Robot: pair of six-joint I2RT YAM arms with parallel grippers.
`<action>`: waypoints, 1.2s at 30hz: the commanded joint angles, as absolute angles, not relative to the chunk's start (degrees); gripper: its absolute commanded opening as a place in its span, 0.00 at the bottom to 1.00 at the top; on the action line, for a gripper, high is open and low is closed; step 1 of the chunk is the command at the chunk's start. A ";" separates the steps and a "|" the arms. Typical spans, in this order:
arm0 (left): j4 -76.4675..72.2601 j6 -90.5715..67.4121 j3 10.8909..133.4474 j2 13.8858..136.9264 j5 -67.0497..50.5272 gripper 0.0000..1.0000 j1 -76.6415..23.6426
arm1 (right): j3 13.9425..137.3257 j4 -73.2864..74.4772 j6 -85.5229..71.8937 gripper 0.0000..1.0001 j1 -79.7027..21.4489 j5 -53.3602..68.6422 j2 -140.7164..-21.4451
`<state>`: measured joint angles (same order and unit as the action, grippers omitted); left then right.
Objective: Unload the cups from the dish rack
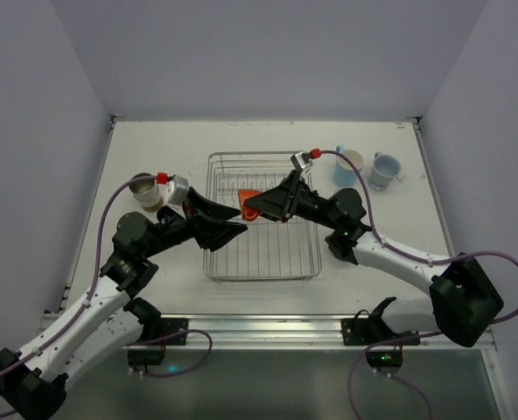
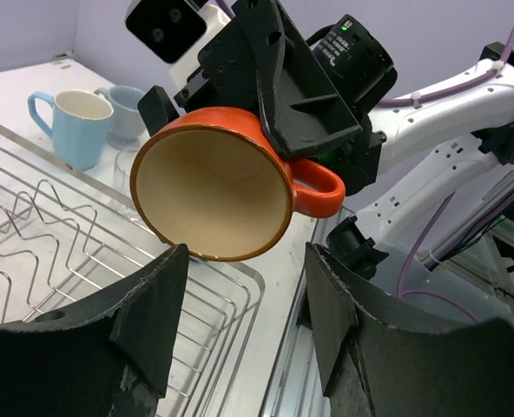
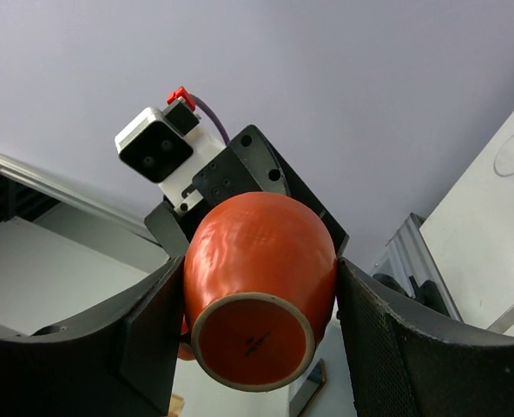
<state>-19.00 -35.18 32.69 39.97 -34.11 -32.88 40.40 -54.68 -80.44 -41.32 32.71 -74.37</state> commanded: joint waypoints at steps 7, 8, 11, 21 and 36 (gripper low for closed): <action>-13.03 -25.94 37.53 39.29 -26.65 0.57 -36.74 | 38.59 -55.20 -80.77 0.10 -42.19 29.98 -73.66; -12.05 -25.06 37.79 38.16 -25.85 0.57 -36.74 | 38.32 -55.02 -80.60 0.10 -42.10 29.71 -73.13; -8.80 -21.81 38.84 36.48 -24.08 0.57 -36.74 | 37.97 -54.93 -80.60 0.09 -42.10 28.74 -73.30; -5.71 -18.81 40.08 37.17 -30.14 0.58 -36.83 | 38.58 -55.20 -82.44 0.08 -42.10 28.92 -74.09; -11.33 -18.72 41.31 44.38 -32.27 0.56 -40.16 | 39.02 -56.69 -84.29 0.09 -42.62 29.97 -75.94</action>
<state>-7.03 -19.88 38.81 43.42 -32.62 -38.89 37.78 -52.80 -83.35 -42.04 29.74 -75.66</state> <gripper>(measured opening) 0.568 0.659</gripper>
